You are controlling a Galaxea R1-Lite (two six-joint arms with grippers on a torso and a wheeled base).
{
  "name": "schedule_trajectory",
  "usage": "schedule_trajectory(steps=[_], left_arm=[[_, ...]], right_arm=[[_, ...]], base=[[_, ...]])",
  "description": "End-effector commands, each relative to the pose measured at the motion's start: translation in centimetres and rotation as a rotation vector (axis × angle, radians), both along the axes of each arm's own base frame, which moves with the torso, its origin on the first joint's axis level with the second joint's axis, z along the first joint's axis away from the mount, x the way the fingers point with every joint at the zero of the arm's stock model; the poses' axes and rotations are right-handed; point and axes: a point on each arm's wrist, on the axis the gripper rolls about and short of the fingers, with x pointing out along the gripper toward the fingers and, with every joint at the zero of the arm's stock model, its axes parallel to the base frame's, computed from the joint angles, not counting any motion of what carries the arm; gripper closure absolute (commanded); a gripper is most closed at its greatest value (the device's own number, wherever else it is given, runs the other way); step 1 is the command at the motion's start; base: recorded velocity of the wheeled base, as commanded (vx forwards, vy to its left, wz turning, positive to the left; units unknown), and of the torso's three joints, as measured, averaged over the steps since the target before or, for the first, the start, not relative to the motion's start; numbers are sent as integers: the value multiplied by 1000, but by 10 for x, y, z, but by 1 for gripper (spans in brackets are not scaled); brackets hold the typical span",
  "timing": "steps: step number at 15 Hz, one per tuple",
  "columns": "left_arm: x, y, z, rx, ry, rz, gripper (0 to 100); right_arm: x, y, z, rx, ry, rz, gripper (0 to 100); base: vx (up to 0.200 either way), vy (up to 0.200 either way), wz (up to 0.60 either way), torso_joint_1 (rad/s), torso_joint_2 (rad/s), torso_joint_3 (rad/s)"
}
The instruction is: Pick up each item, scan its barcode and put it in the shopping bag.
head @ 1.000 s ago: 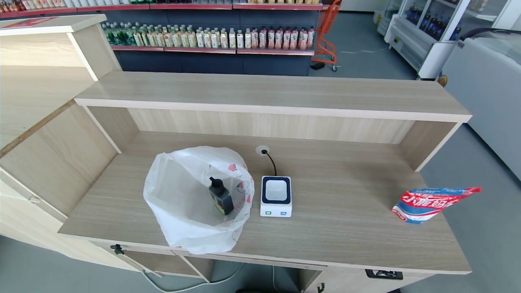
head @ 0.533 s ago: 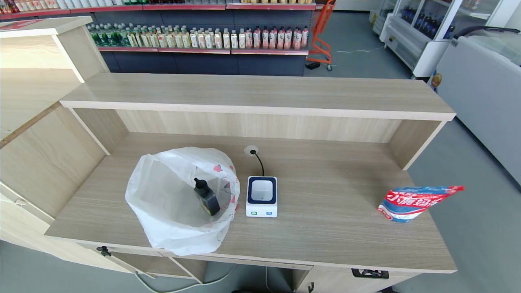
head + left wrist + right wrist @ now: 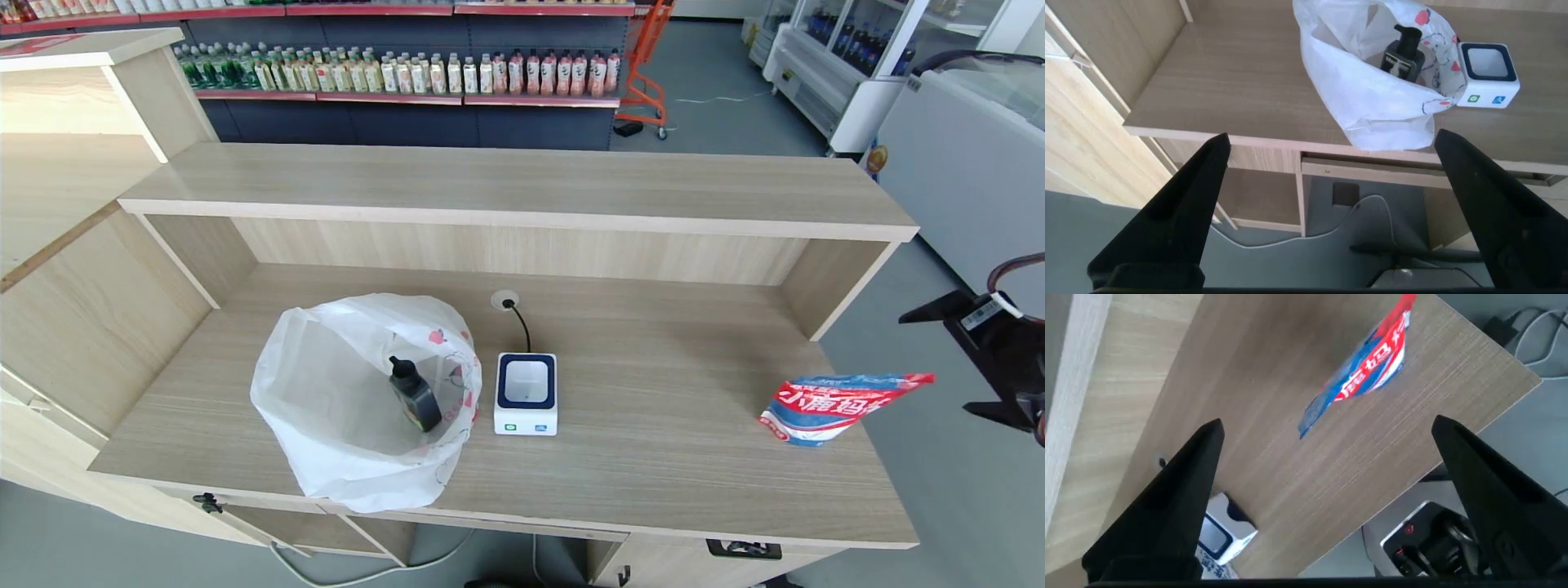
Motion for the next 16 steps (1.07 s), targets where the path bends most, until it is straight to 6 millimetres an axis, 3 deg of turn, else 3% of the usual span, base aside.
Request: schedule_trajectory(steps=[1,13,16], left_arm=[[0,0,0,0,0,0,0],[0,0,0,0,0,0,0],[0,0,0,0,0,0,0]], right_arm=[[47,1,-55,60,162,-30,0],[120,1,-110,-12,97,71,0],[130,1,-123,-21,116,80,0]], base=[[0,0,0,0,0,0],[0,0,0,0,0,0],[0,0,0,0,0,0]])
